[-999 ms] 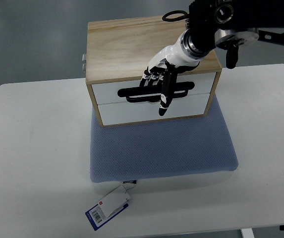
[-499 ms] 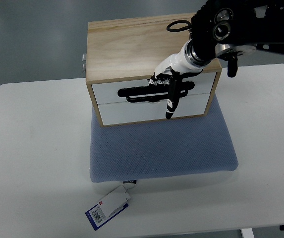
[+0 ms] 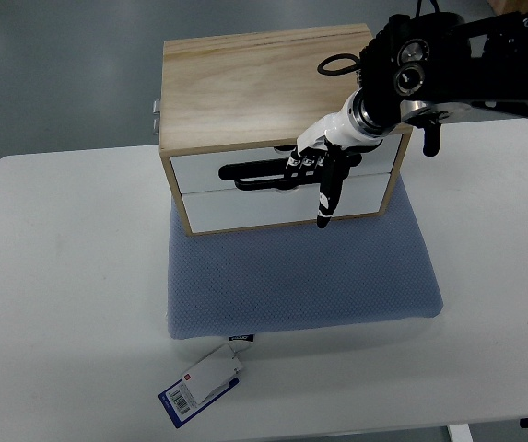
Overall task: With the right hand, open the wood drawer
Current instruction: 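Pull the upper drawer handle toward the robot with the right hand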
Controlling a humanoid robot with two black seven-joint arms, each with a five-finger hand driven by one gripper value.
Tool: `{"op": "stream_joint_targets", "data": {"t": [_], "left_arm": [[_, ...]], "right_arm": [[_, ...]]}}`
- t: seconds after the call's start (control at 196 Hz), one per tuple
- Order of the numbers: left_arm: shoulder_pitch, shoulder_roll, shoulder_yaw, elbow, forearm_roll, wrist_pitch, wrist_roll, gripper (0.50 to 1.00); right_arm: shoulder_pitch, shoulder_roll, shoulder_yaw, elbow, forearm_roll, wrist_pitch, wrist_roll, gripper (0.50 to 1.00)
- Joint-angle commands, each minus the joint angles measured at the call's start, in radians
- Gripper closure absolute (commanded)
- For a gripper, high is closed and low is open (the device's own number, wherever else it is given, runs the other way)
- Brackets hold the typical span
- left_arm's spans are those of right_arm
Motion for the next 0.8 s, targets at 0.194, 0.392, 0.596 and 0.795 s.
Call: {"op": "stream_joint_targets", "data": {"t": [0.194,0.392,0.596,0.795], "left_arm": [[0.0,0.0,-0.001,0.001,0.0,0.0,0.0,0.5],[0.0,0.0,-0.001,0.001,-0.001,0.0,0.0,0.5],[0.0,0.0,-0.002,0.001,-0.001,0.001,0.0,0.5],[0.0,0.0,-0.002,0.001,-0.001,0.001,0.0,0.5]], "right_arm": [[-0.014,0.005,0.0,-0.002,0.01,0.037,0.0,0.556],[-0.013,0.002,0.002,0.002,0.019,0.097,0.003,0.556],[0.004,-0.012,0.006,0.028,0.039,0.11,0.011,0.556],[0.026,-0.023,0.009,0.05,0.041,0.147,0.014,0.556]]}}
